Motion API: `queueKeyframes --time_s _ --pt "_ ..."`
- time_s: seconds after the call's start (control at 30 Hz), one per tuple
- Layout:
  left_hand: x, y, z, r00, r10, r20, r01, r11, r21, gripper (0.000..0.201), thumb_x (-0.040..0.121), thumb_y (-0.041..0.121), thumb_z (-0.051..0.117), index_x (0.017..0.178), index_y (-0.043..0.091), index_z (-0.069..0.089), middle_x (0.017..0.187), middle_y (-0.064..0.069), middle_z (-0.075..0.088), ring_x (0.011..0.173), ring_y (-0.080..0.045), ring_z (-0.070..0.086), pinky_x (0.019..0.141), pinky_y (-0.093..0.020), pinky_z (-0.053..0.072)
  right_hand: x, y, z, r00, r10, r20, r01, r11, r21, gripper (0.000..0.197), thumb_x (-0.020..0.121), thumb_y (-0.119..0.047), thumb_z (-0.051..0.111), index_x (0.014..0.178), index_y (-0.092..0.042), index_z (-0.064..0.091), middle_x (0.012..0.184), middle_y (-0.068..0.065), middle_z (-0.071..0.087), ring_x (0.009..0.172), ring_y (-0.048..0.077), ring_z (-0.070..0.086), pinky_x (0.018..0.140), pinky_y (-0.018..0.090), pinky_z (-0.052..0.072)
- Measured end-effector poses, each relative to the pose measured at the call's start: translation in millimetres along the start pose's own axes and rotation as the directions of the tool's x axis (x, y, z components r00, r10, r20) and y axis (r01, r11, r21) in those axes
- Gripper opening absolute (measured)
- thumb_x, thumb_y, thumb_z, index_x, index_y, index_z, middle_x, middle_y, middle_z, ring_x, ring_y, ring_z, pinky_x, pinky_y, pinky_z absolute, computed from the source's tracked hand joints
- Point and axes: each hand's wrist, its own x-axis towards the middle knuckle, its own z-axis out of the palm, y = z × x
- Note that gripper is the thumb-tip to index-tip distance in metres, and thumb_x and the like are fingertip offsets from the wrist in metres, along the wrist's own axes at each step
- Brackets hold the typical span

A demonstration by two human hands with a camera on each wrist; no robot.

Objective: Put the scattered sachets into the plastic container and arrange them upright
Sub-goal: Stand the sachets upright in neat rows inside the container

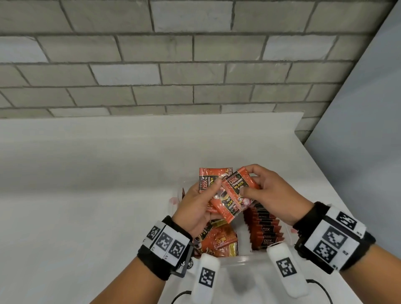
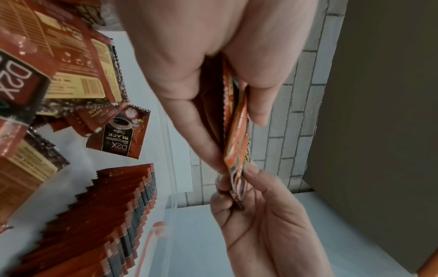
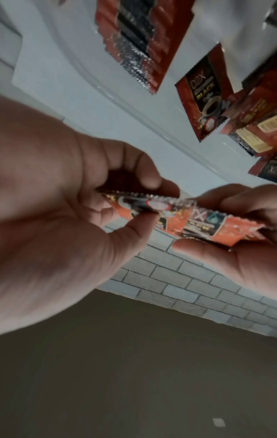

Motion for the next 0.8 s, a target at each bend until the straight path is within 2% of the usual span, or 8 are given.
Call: queueKeyframes --time_s 0.13,0.2,0.3,0.4,0.53,0.67,0.73,0.8 --pt "1.0 2.0 -2.6 0.998 -0.064 0.002 0.063 0.981 -0.185 0.027 0.096 0.025 0.045 0.113 0.009 0.059 0.105 -0.018 0.071 0.088 -0.034 0.069 0.072 -0.051 0.057 1.4 4.3 -4.8 0.998 0.028 -0.048 -0.026 0.999 0.038 0.031 0.087 0.001 0.061 0.113 -0.016 0.057 0.095 0.002 0.073 0.085 0.016 0.07 0.078 0.029 0.056" --pt "2.0 2.2 -3.7 0.999 -0.051 -0.017 0.047 0.978 -0.205 0.023 0.097 0.02 0.044 0.109 0.008 0.059 0.101 -0.018 0.072 0.088 -0.034 0.069 0.073 -0.052 0.057 2.2 7.2 -6.6 0.996 0.057 -0.063 -0.049 0.991 0.121 0.033 0.087 0.003 0.059 0.115 -0.014 0.056 0.097 0.005 0.072 0.085 0.02 0.07 0.079 0.034 0.056" --pt "2.0 3.8 -4.9 0.999 -0.029 -0.016 0.025 0.98 -0.199 0.019 0.096 0.014 0.045 0.11 0.008 0.058 0.098 -0.018 0.072 0.084 -0.033 0.07 0.069 -0.046 0.059 2.6 10.7 -7.1 0.991 0.103 -0.082 -0.077 0.959 0.273 0.032 0.089 0.005 0.055 0.117 -0.01 0.056 0.1 0.01 0.069 0.081 0.02 0.068 0.076 0.037 0.055" --pt "0.6 3.0 -5.9 1.0 0.01 0.016 -0.008 0.989 -0.147 0.03 0.088 0.003 0.055 0.118 0.008 0.054 0.107 -0.02 0.07 0.087 -0.032 0.071 0.07 -0.041 0.06 3.1 12.3 -6.2 0.987 0.143 -0.075 -0.099 0.904 0.416 0.026 0.091 0.004 0.051 0.115 -0.004 0.057 0.096 0.009 0.068 0.077 0.016 0.066 0.071 0.032 0.055" --pt "0.3 -4.4 -2.5 0.996 0.086 -0.002 -0.086 0.996 -0.021 0.041 0.079 -0.003 0.064 0.116 0.013 0.055 0.104 -0.01 0.073 0.09 -0.025 0.072 0.067 -0.032 0.06 2.4 14.7 0.0 0.977 0.21 -0.027 -0.163 0.828 0.536 0.02 0.092 -0.001 0.05 0.107 -0.008 0.061 0.094 0.01 0.068 0.078 0.018 0.064 0.069 0.031 0.054" --pt "2.0 -5.2 2.9 0.992 0.119 -0.028 -0.115 0.987 0.116 0.035 0.081 -0.006 0.066 0.109 0.014 0.059 0.098 -0.006 0.074 0.09 -0.023 0.072 0.071 -0.033 0.06 1.2 13.8 5.5 0.975 0.222 0.004 -0.196 0.851 0.488 0.019 0.093 -0.004 0.052 0.108 -0.007 0.063 0.098 0.011 0.069 0.085 0.021 0.064 0.078 0.036 0.054" --pt "1.4 -1.8 2.9 0.995 0.097 -0.02 -0.095 0.993 0.065 0.028 0.086 0.0 0.062 0.11 0.013 0.059 0.104 -0.009 0.073 0.094 -0.025 0.07 0.076 -0.038 0.06 1.4 12.5 3.3 0.976 0.216 -0.019 -0.185 0.875 0.448 0.019 0.093 -0.004 0.052 0.109 -0.007 0.063 0.1 0.012 0.07 0.085 0.02 0.066 0.08 0.037 0.055" --pt "0.7 2.1 1.1 0.999 0.043 -0.005 -0.043 0.997 -0.069 0.019 0.094 0.006 0.05 0.111 0.009 0.059 0.106 -0.015 0.071 0.097 -0.031 0.069 0.081 -0.044 0.058 0.9 11.7 0.0 0.977 0.21 -0.037 -0.171 0.876 0.45 0.02 0.093 -0.002 0.051 0.108 -0.006 0.063 0.097 0.011 0.071 0.081 0.018 0.068 0.073 0.034 0.056"
